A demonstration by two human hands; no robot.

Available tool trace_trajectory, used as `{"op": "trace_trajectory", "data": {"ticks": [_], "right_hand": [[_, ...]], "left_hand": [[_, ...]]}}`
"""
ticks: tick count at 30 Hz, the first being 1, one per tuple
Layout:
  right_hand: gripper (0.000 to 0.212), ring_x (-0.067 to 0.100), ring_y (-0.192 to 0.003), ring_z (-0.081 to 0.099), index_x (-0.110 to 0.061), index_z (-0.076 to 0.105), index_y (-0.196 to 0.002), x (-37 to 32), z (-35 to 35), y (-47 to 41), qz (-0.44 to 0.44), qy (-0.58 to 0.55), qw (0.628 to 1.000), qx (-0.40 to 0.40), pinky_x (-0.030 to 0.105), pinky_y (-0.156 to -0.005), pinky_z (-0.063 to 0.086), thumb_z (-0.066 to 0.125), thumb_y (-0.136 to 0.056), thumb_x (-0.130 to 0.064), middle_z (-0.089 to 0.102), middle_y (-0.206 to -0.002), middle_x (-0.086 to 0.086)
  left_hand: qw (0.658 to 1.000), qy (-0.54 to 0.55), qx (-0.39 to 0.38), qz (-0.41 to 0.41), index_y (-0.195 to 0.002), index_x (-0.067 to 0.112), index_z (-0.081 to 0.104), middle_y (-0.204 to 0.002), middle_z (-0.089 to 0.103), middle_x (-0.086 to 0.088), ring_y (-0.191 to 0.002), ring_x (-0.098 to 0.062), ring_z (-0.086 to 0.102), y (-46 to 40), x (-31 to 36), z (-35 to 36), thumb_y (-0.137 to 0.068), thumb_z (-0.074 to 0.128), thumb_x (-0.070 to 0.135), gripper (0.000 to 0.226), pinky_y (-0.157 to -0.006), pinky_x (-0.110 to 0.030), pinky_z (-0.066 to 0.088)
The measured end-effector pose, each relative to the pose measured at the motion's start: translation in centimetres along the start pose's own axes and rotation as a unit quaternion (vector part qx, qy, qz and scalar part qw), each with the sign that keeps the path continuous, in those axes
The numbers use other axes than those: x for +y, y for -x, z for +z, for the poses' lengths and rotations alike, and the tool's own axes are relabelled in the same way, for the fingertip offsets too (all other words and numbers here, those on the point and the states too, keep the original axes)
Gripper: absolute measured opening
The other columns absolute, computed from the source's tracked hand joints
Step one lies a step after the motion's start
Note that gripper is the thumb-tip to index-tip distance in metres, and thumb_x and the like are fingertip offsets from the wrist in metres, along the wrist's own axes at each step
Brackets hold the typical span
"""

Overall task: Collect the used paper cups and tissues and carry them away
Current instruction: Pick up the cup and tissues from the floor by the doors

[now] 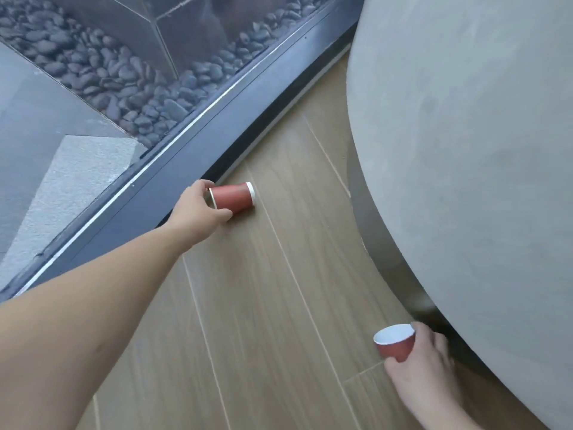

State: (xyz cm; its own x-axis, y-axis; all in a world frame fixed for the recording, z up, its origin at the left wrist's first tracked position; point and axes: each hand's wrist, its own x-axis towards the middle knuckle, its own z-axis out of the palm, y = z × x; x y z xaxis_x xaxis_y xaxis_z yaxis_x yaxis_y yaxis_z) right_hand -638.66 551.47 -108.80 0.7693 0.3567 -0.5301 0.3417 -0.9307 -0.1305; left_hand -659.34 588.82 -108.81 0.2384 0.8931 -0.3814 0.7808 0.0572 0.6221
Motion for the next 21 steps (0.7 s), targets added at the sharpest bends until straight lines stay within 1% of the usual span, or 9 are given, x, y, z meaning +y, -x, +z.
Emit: {"op": "trace_trajectory", "data": {"ticks": [1, 3, 5, 7, 9, 11, 16, 19, 21], "right_hand": [[0.077, 0.038, -0.121, 0.048, -0.019, 0.041, -0.136, 0.2, 0.4, -0.2, -0.001, -0.011, 1.0, 0.0, 0.041, -0.099, 0.04, 0.073, -0.067, -0.027, 0.046, -0.134, 0.014], [0.085, 0.037, -0.125, 0.046, -0.015, 0.039, -0.141, 0.3, 1.1, -0.3, -0.014, -0.016, 1.0, 0.003, 0.041, -0.101, 0.038, 0.077, -0.066, -0.025, 0.046, -0.138, 0.016], [0.09, 0.033, -0.13, 0.043, -0.013, 0.034, -0.145, 0.1, 1.5, -0.2, -0.027, -0.006, 1.0, -0.004, 0.04, -0.103, 0.037, 0.077, -0.068, -0.028, 0.045, -0.142, 0.015], [0.092, 0.032, -0.129, 0.044, -0.012, 0.029, -0.147, -0.4, 1.9, 0.1, -0.028, -0.021, 0.999, -0.011, 0.039, -0.101, 0.039, 0.077, -0.071, -0.029, 0.045, -0.143, 0.014], [0.091, 0.032, -0.125, 0.047, -0.015, 0.026, -0.147, -1.0, 2.3, 0.3, -0.022, -0.055, 0.998, -0.021, 0.038, -0.096, 0.042, 0.076, -0.072, -0.028, 0.045, -0.142, 0.012], [0.089, 0.031, -0.123, 0.048, -0.016, 0.026, -0.146, -1.7, 2.8, 0.6, -0.027, -0.067, 0.997, -0.029, 0.036, -0.095, 0.042, 0.075, -0.073, -0.028, 0.046, -0.14, 0.01], [0.084, 0.026, -0.124, 0.046, -0.018, 0.027, -0.144, -3.3, 3.5, 0.6, -0.049, -0.072, 0.996, -0.021, 0.034, -0.094, 0.042, 0.073, -0.075, -0.03, 0.045, -0.139, 0.005], [0.083, 0.026, -0.123, 0.046, -0.018, 0.028, -0.143, -4.0, 3.7, 0.5, -0.058, -0.067, 0.996, -0.024, 0.034, -0.095, 0.042, 0.073, -0.075, -0.031, 0.045, -0.138, 0.005], [0.079, 0.026, -0.12, 0.048, -0.018, 0.03, -0.14, -4.2, 3.7, 0.5, -0.059, -0.064, 0.996, -0.024, 0.033, -0.093, 0.042, 0.073, -0.074, -0.032, 0.047, -0.135, 0.005]], "left_hand": [[0.999, -0.029, -0.013, 0.009, -0.147, 0.025, 0.044, -0.123, 0.046, 0.008, -0.097, -0.014, 0.054, -0.7, -0.4, 0.4, -0.081, 0.08, 0.026, 0.075, -0.062, -0.017, 0.033], [0.996, -0.081, -0.037, 0.034, -0.148, 0.024, 0.041, -0.122, 0.046, 0.005, -0.102, -0.02, 0.054, -1.7, -0.8, 0.9, -0.079, 0.081, 0.028, 0.079, -0.067, -0.023, 0.041], [0.991, -0.117, -0.045, 0.042, -0.148, 0.026, 0.04, -0.124, 0.048, 0.001, -0.108, -0.025, 0.055, -2.5, -0.5, 1.2, -0.077, 0.081, 0.03, 0.082, -0.082, -0.036, 0.05], [0.985, -0.166, -0.038, 0.037, -0.146, 0.027, 0.04, -0.13, 0.046, -0.004, -0.115, -0.029, 0.052, -2.9, -0.4, 1.5, -0.078, 0.079, 0.03, 0.078, -0.09, -0.044, 0.052], [0.972, -0.23, -0.036, 0.034, -0.142, 0.026, 0.043, -0.13, 0.043, -0.008, -0.117, -0.032, 0.048, -3.0, -0.4, 1.7, -0.079, 0.077, 0.029, 0.071, -0.091, -0.046, 0.052], [0.962, -0.268, -0.049, 0.039, -0.137, 0.024, 0.046, -0.126, 0.043, -0.01, -0.116, -0.032, 0.046, -2.8, -0.8, 2.0, -0.078, 0.077, 0.029, 0.066, -0.09, -0.047, 0.052], [0.951, -0.291, -0.067, 0.079, -0.134, 0.019, 0.04, -0.126, 0.046, -0.009, -0.107, -0.03, 0.049, -2.5, -2.0, 1.9, -0.077, 0.08, 0.025, 0.07, -0.081, -0.046, 0.05], [0.944, -0.306, -0.069, 0.099, -0.123, 0.019, 0.039, -0.118, 0.049, -0.004, -0.1, -0.026, 0.048, -2.3, -2.3, 1.5, -0.076, 0.08, 0.03, 0.063, -0.076, -0.041, 0.045], [0.938, -0.317, -0.073, 0.115, -0.114, 0.022, 0.04, -0.112, 0.051, 0.0, -0.096, -0.024, 0.05, -2.0, -2.3, 1.3, -0.074, 0.081, 0.038, 0.058, -0.074, -0.04, 0.045]]}}
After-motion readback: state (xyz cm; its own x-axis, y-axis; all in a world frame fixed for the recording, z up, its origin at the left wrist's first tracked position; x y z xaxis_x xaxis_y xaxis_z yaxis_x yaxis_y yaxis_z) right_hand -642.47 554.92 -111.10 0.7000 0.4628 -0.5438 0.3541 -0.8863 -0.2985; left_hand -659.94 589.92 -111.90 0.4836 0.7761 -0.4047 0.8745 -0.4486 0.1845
